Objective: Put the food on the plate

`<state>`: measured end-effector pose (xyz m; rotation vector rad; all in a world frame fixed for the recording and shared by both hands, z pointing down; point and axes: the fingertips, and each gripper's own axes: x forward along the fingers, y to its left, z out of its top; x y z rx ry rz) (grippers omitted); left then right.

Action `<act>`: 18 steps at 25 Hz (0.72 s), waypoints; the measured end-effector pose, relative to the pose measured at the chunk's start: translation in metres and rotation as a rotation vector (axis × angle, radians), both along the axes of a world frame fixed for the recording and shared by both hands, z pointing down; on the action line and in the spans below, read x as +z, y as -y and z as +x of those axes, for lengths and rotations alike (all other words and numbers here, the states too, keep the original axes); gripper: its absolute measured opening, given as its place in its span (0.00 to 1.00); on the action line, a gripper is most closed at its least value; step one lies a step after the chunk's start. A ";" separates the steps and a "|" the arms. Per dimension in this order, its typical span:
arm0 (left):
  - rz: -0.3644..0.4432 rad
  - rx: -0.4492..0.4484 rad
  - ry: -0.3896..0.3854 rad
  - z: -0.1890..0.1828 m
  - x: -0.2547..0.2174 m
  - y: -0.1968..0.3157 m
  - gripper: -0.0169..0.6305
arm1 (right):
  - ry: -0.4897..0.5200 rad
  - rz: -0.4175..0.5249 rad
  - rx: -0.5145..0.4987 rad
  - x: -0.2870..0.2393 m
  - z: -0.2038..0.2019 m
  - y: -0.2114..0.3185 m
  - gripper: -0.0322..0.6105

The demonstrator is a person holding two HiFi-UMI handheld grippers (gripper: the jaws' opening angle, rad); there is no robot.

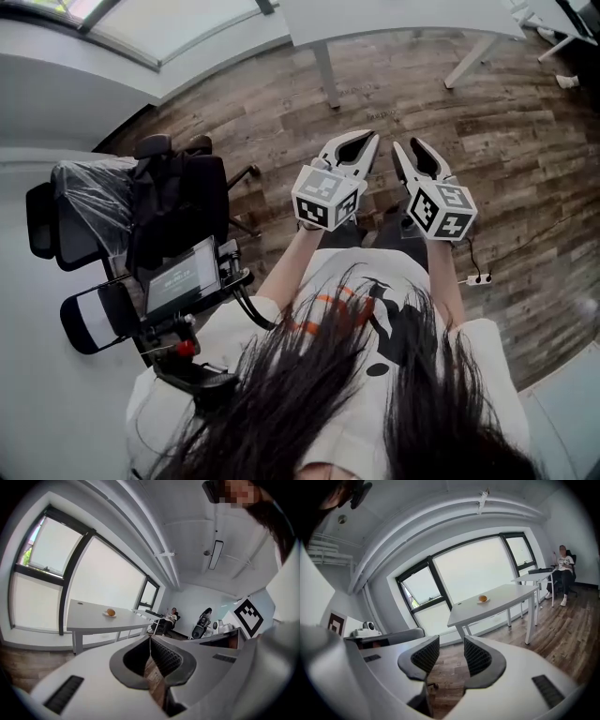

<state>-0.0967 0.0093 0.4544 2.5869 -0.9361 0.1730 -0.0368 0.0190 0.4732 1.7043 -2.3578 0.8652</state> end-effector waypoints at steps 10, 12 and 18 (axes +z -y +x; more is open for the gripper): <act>-0.031 -0.034 -0.012 -0.002 0.005 0.000 0.04 | -0.007 -0.033 -0.033 0.007 -0.004 0.000 0.32; -0.034 -0.052 -0.012 -0.001 0.003 -0.007 0.04 | -0.003 -0.037 -0.043 0.006 -0.003 -0.010 0.32; -0.022 -0.053 0.010 0.035 0.005 -0.070 0.04 | 0.006 -0.010 -0.068 0.003 0.030 -0.065 0.32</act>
